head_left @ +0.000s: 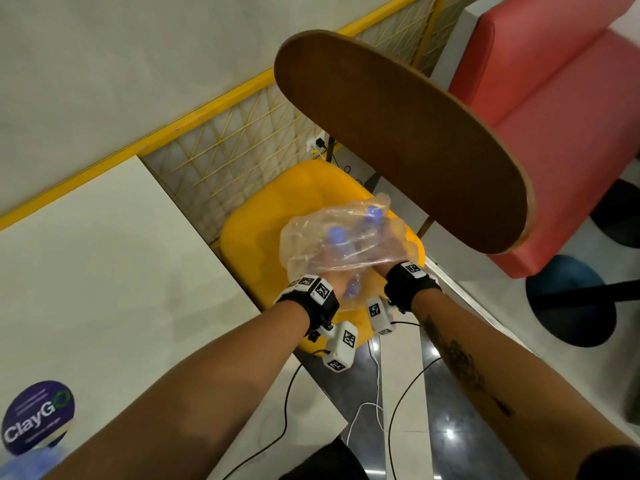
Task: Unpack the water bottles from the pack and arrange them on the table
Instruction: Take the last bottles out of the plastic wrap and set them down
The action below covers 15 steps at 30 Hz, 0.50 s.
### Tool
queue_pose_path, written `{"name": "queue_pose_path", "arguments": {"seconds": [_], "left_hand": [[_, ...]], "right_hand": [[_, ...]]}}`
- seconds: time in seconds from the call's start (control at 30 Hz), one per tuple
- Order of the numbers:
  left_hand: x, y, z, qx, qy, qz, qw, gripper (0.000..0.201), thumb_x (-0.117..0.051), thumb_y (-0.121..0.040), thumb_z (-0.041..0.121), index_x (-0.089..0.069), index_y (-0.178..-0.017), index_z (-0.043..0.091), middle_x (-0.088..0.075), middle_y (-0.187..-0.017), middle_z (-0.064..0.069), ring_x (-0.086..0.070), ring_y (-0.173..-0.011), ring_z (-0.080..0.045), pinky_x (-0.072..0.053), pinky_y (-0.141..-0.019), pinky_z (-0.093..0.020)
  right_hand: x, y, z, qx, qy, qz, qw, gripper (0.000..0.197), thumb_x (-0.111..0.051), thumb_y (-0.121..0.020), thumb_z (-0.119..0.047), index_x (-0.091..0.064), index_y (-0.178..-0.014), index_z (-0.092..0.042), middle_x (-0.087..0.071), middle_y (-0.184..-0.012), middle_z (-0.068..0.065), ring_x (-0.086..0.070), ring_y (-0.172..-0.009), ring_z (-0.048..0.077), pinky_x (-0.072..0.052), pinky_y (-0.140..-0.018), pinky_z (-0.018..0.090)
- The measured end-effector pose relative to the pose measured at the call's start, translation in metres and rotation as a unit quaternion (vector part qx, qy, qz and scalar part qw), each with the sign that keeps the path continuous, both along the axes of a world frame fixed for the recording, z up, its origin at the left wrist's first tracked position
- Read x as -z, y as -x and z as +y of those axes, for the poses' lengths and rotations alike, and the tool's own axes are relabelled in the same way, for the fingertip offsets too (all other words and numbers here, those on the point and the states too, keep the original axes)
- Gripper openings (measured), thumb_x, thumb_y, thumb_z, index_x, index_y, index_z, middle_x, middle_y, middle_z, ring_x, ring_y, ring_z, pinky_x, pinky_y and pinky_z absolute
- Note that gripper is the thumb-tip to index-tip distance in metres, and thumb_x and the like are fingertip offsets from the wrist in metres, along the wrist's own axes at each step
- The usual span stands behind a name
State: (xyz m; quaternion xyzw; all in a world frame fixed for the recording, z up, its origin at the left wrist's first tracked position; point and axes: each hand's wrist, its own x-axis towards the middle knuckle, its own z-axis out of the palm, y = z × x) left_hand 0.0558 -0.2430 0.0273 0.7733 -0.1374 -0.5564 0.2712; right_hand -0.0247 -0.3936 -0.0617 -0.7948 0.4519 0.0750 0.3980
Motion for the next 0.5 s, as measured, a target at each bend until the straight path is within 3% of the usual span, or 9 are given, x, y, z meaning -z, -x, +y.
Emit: {"name": "queue_pose_path", "arguments": {"seconds": [0.03, 0.1, 0.13, 0.27, 0.33, 0.4, 0.5], "left_hand": [[-0.002, 0.002, 0.001, -0.007, 0.008, -0.005, 1.0, 0.025, -0.057, -0.097, 0.036, -0.06, -0.076, 0.024, -0.064, -0.075, -0.006, -0.058, -0.058, -0.016, -0.051, -0.058, -0.031], [-0.011, 0.007, 0.005, 0.006, -0.005, -0.032, 0.999, 0.023, -0.063, -0.089, 0.035, -0.054, -0.073, 0.022, -0.06, -0.068, -0.003, -0.056, -0.058, -0.019, -0.047, -0.059, -0.03], [-0.014, 0.009, 0.008, 0.029, -0.015, -0.049, 0.998, 0.026, -0.064, -0.088, 0.037, -0.053, -0.073, 0.02, -0.056, -0.067, -0.001, -0.053, -0.059, -0.019, -0.043, -0.059, -0.029], [-0.011, 0.021, 0.022, 0.108, 0.026, -0.119, 0.987, 0.031, -0.074, -0.072, 0.052, -0.064, -0.082, 0.024, -0.068, -0.076, 0.003, -0.06, -0.061, -0.014, -0.047, -0.054, -0.024], [-0.012, 0.029, 0.031, 0.138, 0.05, -0.151, 0.978, 0.041, -0.08, -0.062, 0.051, -0.067, -0.088, 0.023, -0.068, -0.081, 0.006, -0.063, -0.069, -0.013, -0.047, -0.057, -0.025], [-0.016, 0.039, 0.044, 0.165, 0.061, -0.159, 0.971, 0.039, -0.084, -0.056, 0.044, -0.066, -0.082, 0.023, -0.066, -0.079, 0.007, -0.064, -0.072, -0.015, -0.05, -0.06, -0.027], [-0.019, 0.051, 0.074, 0.196, 0.071, -0.174, 0.962, 0.04, -0.081, -0.049, 0.045, -0.061, -0.073, 0.019, -0.065, -0.071, 0.003, -0.062, -0.063, -0.016, -0.05, -0.054, -0.032]], "right_hand": [[-0.006, 0.001, 0.002, 0.005, -0.006, -0.001, 1.0, 0.007, -0.061, -0.088, -0.039, -0.058, -0.092, -0.035, -0.061, -0.08, -0.004, -0.059, -0.068, 0.019, -0.045, -0.059, 0.029], [-0.025, 0.004, 0.01, -0.039, -0.011, -0.008, 0.999, 0.018, -0.056, -0.077, -0.052, -0.057, -0.072, -0.035, -0.059, -0.07, -0.009, -0.057, -0.062, 0.012, -0.045, -0.062, 0.031], [-0.024, 0.008, 0.007, -0.066, -0.025, 0.013, 0.997, 0.023, -0.056, -0.073, -0.058, -0.059, -0.07, -0.035, -0.06, -0.071, -0.012, -0.058, -0.064, 0.009, -0.045, -0.063, 0.03], [-0.048, 0.032, 0.014, -0.151, -0.024, 0.109, 0.982, 0.028, -0.063, -0.078, -0.062, -0.061, -0.077, -0.034, -0.059, -0.077, -0.008, -0.059, -0.081, 0.019, -0.046, -0.067, 0.028], [-0.055, 0.051, 0.023, -0.142, 0.002, 0.081, 0.987, 0.044, -0.068, -0.068, -0.066, -0.062, -0.095, -0.032, -0.064, -0.091, -0.007, -0.062, -0.088, 0.019, -0.049, -0.076, 0.031], [-0.066, 0.07, 0.04, -0.133, 0.008, 0.072, 0.988, 0.061, -0.077, -0.064, -0.061, -0.057, -0.113, -0.031, -0.061, -0.1, -0.009, -0.06, -0.091, 0.018, -0.046, -0.077, 0.03], [-0.078, 0.093, 0.07, -0.128, 0.024, 0.06, 0.99, 0.061, -0.082, -0.066, -0.049, -0.05, -0.114, -0.028, -0.057, -0.097, -0.008, -0.056, -0.084, 0.019, -0.043, -0.072, 0.029]]}}
